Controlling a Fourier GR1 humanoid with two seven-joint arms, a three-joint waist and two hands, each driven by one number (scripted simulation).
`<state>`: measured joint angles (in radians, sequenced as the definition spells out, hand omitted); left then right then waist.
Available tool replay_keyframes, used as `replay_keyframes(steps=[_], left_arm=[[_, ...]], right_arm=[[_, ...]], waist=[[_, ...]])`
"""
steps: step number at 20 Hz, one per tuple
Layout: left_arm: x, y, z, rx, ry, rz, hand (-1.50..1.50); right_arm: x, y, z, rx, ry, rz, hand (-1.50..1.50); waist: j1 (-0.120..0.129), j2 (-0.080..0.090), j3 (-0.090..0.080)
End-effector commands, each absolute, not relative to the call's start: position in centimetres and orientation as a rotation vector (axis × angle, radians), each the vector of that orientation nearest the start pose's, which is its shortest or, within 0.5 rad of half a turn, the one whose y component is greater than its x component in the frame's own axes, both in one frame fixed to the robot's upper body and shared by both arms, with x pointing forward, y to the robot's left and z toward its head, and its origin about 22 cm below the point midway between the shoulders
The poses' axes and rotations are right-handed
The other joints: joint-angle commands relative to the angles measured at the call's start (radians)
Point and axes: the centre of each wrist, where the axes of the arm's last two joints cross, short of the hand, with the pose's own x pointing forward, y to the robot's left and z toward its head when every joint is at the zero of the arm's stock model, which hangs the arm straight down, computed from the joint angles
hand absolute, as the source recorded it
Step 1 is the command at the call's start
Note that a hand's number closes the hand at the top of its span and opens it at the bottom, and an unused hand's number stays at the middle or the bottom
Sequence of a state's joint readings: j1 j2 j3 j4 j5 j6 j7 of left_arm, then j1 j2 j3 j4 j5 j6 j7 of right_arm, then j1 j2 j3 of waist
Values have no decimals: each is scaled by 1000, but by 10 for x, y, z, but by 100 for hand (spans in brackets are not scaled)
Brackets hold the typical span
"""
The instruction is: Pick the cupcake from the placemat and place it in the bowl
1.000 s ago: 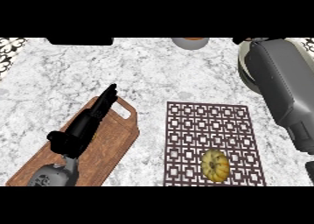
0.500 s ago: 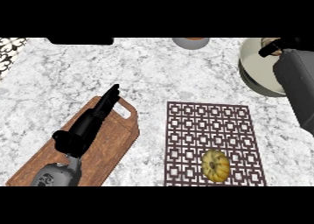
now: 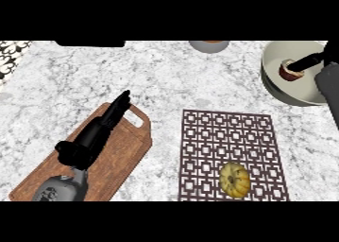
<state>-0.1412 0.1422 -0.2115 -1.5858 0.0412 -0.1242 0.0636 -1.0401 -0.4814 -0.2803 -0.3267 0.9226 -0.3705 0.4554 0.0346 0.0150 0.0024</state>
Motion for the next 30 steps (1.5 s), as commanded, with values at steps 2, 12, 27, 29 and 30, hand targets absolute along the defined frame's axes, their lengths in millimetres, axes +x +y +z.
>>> replay_keyframes(steps=[2, 12, 27, 29, 30], left_arm=[[268, 185, 43, -208, -1592, -425, 0], [272, 206, 32, -169, -1577, -384, 0], [258, 233, 30, -136, -1598, -360, 0], [245, 224, 25, -127, -1574, -338, 0], [258, 209, 34, -139, -1571, -361, 0]], right_arm=[[438, -358, 123, -1302, -1039, 153, -150], [426, -391, 150, -1289, -1156, -340, -150], [263, -504, 91, -1287, -1229, -518, -150], [239, -503, 95, -1233, -1256, -488, -150], [231, -499, 100, -1241, -1251, -475, -150]], waist=[[8, 2, 0], [-33, -14, -2], [-67, -23, -3], [-76, -28, -4], [-67, -23, -4]])
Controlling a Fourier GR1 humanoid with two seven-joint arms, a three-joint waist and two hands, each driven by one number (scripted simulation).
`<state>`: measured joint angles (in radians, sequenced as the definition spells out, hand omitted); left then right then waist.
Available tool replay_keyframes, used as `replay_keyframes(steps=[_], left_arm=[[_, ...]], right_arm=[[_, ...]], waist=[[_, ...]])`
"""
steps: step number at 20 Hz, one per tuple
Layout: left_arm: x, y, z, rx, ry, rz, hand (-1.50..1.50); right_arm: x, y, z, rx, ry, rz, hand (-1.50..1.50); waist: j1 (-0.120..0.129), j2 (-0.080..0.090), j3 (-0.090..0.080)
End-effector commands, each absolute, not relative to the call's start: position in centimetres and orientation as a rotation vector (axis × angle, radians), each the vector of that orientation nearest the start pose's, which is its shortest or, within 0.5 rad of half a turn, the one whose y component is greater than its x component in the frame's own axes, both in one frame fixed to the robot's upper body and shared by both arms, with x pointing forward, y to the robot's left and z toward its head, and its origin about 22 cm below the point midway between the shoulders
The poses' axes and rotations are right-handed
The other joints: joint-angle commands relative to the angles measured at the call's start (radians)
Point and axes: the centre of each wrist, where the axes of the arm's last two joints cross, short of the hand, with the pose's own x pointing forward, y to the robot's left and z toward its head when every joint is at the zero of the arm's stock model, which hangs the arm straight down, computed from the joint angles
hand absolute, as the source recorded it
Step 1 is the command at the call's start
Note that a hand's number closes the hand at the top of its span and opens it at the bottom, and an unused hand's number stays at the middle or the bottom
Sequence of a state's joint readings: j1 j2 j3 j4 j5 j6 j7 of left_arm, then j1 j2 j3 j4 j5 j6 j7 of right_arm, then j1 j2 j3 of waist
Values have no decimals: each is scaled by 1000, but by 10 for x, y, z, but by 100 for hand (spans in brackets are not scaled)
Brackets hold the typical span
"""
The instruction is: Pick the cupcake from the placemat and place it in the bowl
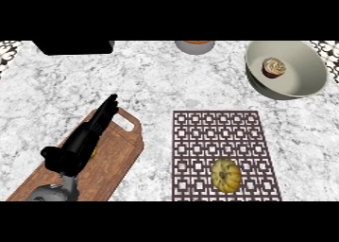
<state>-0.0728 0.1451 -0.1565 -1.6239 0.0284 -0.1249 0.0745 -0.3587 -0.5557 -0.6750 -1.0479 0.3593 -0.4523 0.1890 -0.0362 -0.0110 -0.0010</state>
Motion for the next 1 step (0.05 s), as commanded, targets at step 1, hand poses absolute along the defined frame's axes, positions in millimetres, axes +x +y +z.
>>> replay_keyframes(steps=[1], left_arm=[[252, 207, 15, -150, -1589, -354, 0]], right_arm=[[210, -513, 79, -1254, -1252, -518, -150]], waist=[[9, 6, 1]])
